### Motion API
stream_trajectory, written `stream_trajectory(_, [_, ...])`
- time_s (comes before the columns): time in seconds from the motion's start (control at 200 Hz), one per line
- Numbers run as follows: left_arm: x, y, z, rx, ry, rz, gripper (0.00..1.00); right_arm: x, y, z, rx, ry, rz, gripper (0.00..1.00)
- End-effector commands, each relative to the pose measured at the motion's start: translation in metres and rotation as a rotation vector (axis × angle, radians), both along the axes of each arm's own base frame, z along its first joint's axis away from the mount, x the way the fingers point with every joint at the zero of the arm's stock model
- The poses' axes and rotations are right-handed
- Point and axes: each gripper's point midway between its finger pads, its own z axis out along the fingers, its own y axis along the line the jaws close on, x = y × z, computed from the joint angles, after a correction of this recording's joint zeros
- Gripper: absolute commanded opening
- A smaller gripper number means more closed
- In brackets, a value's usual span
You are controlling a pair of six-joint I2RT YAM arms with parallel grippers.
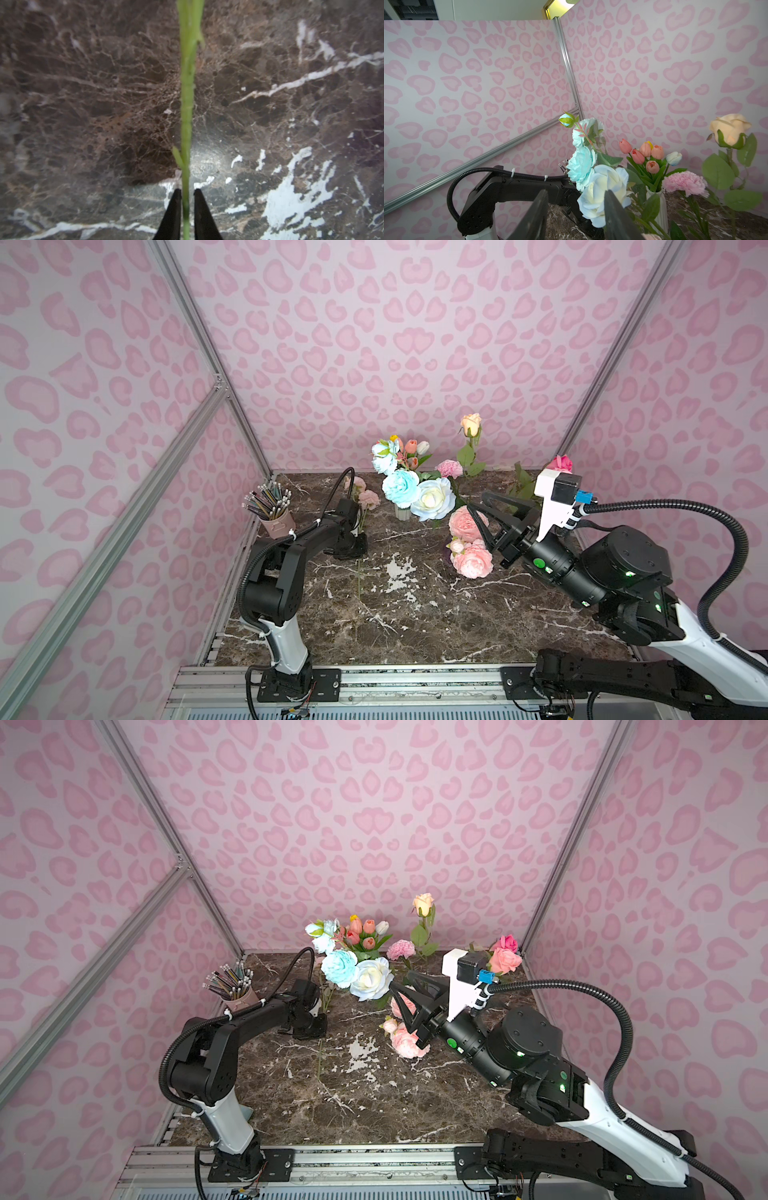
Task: Pick out pink flowers from the vase
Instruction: Place the flower at the center of the board, then pick up the flower from the vase.
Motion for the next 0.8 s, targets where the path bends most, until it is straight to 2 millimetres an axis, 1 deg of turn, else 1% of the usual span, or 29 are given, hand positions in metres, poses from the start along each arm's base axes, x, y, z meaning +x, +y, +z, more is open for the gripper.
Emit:
stream_trajectory(0.0, [-0.001, 0.003, 0.002, 0.013, 0.01, 0.012, 0.25, -0.002, -0.01, 0.018, 0.037, -0.021, -0.014, 0.46])
stream_trajectory(0.06, [0.0, 0.004, 0.008, 0.017, -0.006, 0.023, 0.29, -0.002, -0.015, 0.021, 0.038, -0.019, -0.029, 0.47])
stream_trajectory(0.11, [0.002, 0.006, 0.019, 0.015, -0.035, 0.03, 0.33, 0.001, -0.021, 0.022, 0.033, -0.009, -0.059, 0.46])
stream_trajectory(0.145, [0.004, 0.01, 0.028, 0.026, -0.062, 0.045, 0.34, 0.004, -0.026, 0.022, 0.028, 0.004, -0.087, 0.46])
stream_trajectory(0.15, [0.003, 0.011, 0.029, 0.027, -0.064, 0.047, 0.36, 0.004, -0.027, 0.022, 0.029, 0.007, -0.09, 0.46])
stream_trajectory(0.17, [0.004, 0.013, 0.035, 0.03, -0.083, 0.054, 0.4, 0.006, -0.031, 0.022, 0.028, 0.017, -0.11, 0.46])
stream_trajectory(0.255, [0.003, 0.023, 0.062, 0.036, -0.17, 0.098, 0.48, 0.014, -0.053, 0.021, 0.037, 0.068, -0.211, 0.43])
stream_trajectory(0.305, [0.0, 0.026, 0.079, 0.025, -0.226, 0.123, 0.5, 0.018, -0.067, 0.019, 0.037, 0.097, -0.273, 0.42])
stream_trajectory(0.355, [-0.005, 0.026, 0.094, 0.003, -0.277, 0.132, 0.52, 0.022, -0.08, 0.013, 0.019, 0.13, -0.342, 0.41])
stream_trajectory(0.44, [-0.017, 0.015, 0.117, -0.043, -0.362, 0.109, 0.53, 0.03, -0.095, 0.0, -0.048, 0.168, -0.442, 0.41])
stream_trajectory(0.485, [-0.025, 0.005, 0.129, -0.064, -0.406, 0.076, 0.53, 0.037, -0.097, -0.008, -0.099, 0.187, -0.478, 0.4])
stream_trajectory(0.535, [-0.035, -0.007, 0.139, -0.076, -0.453, 0.031, 0.53, 0.048, -0.09, -0.018, -0.175, 0.218, -0.482, 0.39])
stream_trajectory(0.6, [-0.053, -0.029, 0.148, -0.104, -0.496, -0.035, 0.52, 0.076, -0.08, -0.04, -0.258, 0.294, -0.461, 0.41])
stream_trajectory(0.635, [-0.063, -0.039, 0.15, -0.112, -0.506, -0.068, 0.52, 0.091, -0.084, -0.05, -0.264, 0.333, -0.462, 0.4])
stream_trajectory(0.66, [-0.069, -0.044, 0.151, -0.114, -0.51, -0.081, 0.52, 0.097, -0.086, -0.052, -0.251, 0.34, -0.46, 0.4])
stream_trajectory(0.69, [-0.076, -0.048, 0.152, -0.122, -0.518, -0.091, 0.52, 0.104, -0.091, -0.05, -0.225, 0.333, -0.472, 0.39])
stream_trajectory(0.75, [-0.089, -0.052, 0.154, -0.157, -0.538, -0.103, 0.52, 0.109, -0.099, -0.042, -0.189, 0.31, -0.477, 0.38])
stream_trajectory(0.795, [-0.097, -0.054, 0.156, -0.194, -0.555, -0.11, 0.51, 0.114, -0.099, -0.042, -0.185, 0.305, -0.454, 0.39])
